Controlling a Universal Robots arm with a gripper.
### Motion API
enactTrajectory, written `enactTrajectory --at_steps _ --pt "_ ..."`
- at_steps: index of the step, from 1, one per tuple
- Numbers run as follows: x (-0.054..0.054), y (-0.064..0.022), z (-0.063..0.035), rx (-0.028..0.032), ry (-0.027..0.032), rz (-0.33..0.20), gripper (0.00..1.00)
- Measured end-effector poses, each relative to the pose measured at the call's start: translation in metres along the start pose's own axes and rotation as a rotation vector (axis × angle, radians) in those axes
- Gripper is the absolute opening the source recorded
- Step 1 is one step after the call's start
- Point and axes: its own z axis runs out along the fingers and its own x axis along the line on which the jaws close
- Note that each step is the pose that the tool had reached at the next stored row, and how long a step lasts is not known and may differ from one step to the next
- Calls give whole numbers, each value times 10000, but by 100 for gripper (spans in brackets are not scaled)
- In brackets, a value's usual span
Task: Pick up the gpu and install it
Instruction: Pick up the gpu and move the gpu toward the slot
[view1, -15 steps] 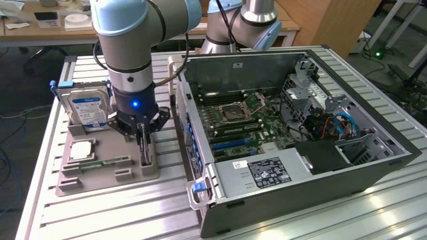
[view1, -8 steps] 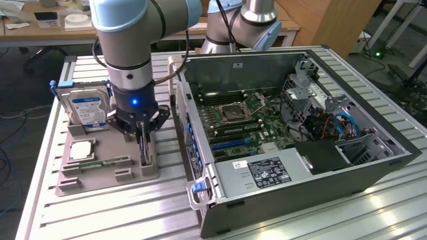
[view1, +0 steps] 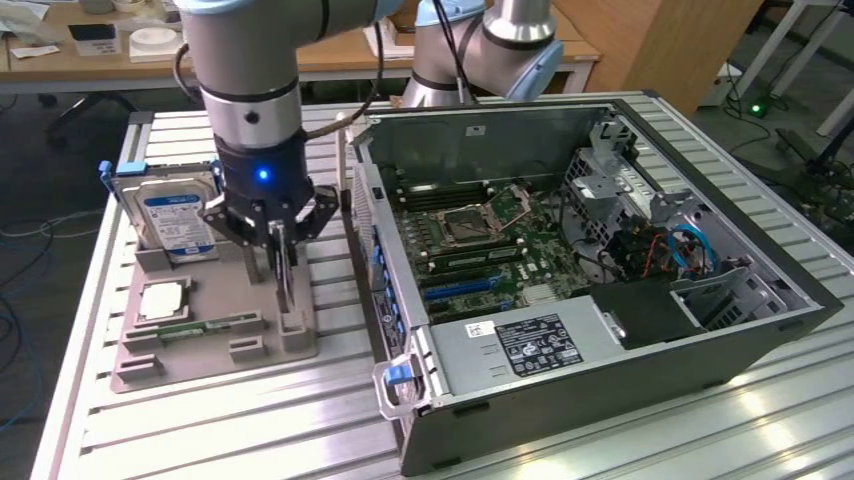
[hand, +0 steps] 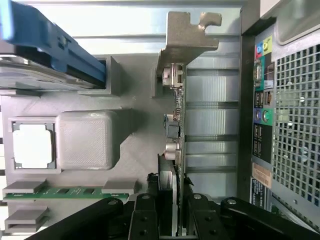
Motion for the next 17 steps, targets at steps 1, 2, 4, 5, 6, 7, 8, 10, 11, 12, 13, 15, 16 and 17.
enactTrajectory --at_steps 1,2,4,5,6,7,8,10,11,12,13,15,16,17 --pt "0 0 -41 -10 0 0 27" --pt "0 0 -81 -15 0 0 27" --pt "1 -1 -171 -22 1 0 27" --pt "1 -1 -216 -27 1 0 27" --pt "1 -1 -260 -32 1 0 27" --pt "1 -2 -306 -36 1 -1 27" --pt "1 -2 -352 -41 2 0 27" --pt "2 -2 -444 -52 1 0 27" --pt "2 -3 -489 -55 1 0 27" --pt "2 -3 -534 -58 2 0 27" --pt "3 -3 -579 -60 3 0 27" --pt "3 -3 -654 -68 3 0 27" --pt "3 -4 -689 -71 2 -1 27" --pt "3 -4 -725 -73 3 0 27"
